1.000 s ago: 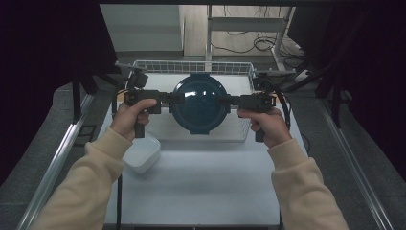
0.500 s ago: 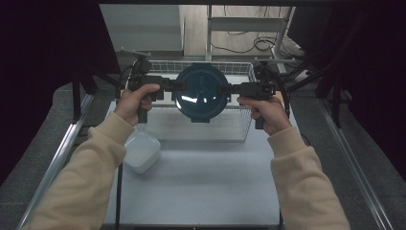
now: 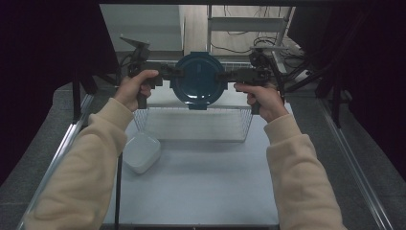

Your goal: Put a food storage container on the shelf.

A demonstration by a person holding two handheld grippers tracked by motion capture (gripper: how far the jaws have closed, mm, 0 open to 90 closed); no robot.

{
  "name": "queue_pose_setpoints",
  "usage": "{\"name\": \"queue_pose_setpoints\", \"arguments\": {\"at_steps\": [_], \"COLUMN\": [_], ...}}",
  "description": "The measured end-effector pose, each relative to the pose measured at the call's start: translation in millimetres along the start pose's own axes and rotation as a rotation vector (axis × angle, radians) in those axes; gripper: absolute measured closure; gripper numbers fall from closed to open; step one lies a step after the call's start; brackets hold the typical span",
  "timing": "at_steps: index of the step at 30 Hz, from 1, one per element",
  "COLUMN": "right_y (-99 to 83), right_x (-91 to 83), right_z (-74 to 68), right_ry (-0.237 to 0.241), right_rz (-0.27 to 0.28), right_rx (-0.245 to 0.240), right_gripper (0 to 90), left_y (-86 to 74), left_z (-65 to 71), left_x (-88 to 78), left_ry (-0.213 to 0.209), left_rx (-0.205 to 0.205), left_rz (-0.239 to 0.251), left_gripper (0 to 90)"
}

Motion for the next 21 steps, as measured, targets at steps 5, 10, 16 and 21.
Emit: {"name": "queue_pose_setpoints", "arguments": {"at_steps": [5,10,16,21], "right_y": [3.2,3.9,7.4,9.7], "right_x": [8.9,21.7,31.4,38.9], "right_z": [4.7,15.3,26.7,34.8], "right_ry": [0.009,0.012,-0.008,-0.018], "right_rz": [-0.01,-0.027,-0.021,-0.021], "right_rx": [0.015,0.037,0.111,0.193], "right_gripper": [46.4,46.3,45.5,44.5], "left_y": [3.7,5.5,10.1,14.4], "left_z": [-8.8,-23.4,-36.6,-49.5], "left_x": [0.3,5.2,12.8,18.9], "left_ry": [0.009,0.016,0.014,0.014], "left_rx": [-0.012,-0.046,-0.08,-0.136], "left_rz": [0.004,0.006,0.025,0.054], "left_gripper": [42.7,42.6,42.5,41.9]}}
Point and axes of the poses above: each handheld gripper's, and its own axes: x roughly forward along the jaws, y roughly out of its top, z roughly to its right, the point moved 8 cm from there along x, roughly forward along the jaws, and after that the axes turned 10 degrees about -y, right-handed, at the moved point
